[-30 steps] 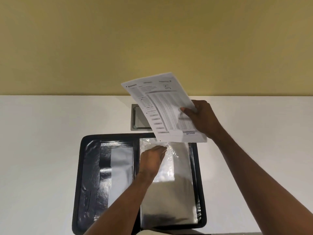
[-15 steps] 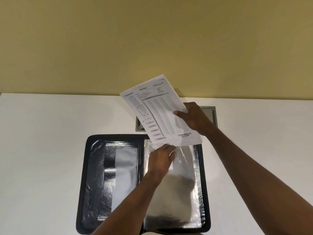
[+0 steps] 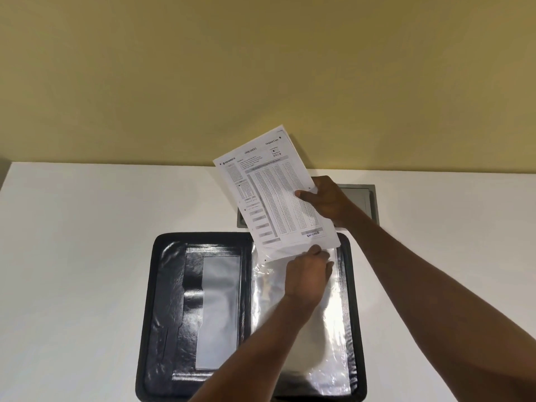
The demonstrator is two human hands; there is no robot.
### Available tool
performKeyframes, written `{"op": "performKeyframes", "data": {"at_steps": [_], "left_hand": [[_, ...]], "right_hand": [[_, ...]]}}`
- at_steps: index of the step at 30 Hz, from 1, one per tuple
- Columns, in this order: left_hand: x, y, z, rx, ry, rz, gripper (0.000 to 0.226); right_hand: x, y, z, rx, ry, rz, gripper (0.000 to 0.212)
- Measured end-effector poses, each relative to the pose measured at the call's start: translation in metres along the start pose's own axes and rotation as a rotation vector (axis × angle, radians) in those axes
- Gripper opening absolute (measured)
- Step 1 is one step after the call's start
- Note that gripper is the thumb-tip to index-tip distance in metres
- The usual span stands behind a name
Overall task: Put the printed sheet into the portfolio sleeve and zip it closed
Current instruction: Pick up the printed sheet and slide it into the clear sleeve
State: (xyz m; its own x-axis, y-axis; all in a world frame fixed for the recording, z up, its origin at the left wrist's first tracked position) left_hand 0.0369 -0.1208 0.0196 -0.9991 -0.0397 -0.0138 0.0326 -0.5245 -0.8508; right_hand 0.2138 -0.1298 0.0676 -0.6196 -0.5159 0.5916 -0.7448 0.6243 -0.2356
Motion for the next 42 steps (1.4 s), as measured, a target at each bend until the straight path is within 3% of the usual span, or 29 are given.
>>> {"op": "performKeyframes", "data": {"at_steps": [6,15,23,34,42], "left_hand": [[-0.008,-0.013,0.019,-0.016,-0.072,-0.129,0.006],[-0.015,-0.018,0.028,0.022,-0.148,-0.2,0.025],[-0.021,-0.012,0.03,-0.133,-0.012,-0.291,0.022],[-0.019,-0.003,0.028,-0.365,0.204,-0.126,0.008],[-0.019,0.007,0.019,-0.357,0.274,-0.004,0.017]], "right_hand": [[-0.008,0.008,0.006,-0.002,0.075,0.021,0.033],[-0.013,0.005,0.025,-0.073,0.105,0.046,0.038],[-0.017,0.005,0.044,-0.116,0.174,0.106,0.036],[-0.02,0.006,0.052,-0.11,0.199,0.096,0.035],[-0.015,0.008,0.058,-0.165,0.244,0.102,0.033]]}}
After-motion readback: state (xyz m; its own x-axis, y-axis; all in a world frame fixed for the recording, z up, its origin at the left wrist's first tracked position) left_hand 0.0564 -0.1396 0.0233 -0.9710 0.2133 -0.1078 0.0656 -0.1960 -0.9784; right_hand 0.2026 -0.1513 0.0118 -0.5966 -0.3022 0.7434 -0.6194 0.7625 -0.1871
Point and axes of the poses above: each hand's wrist, its own x-axis away from the middle knuckle, its own y-axis out of the palm, z = x × y, the point moved 1 cm from there along -x, towards the middle knuckle, and after that the axes turned 14 degrees about y, right-handed, at the moved point
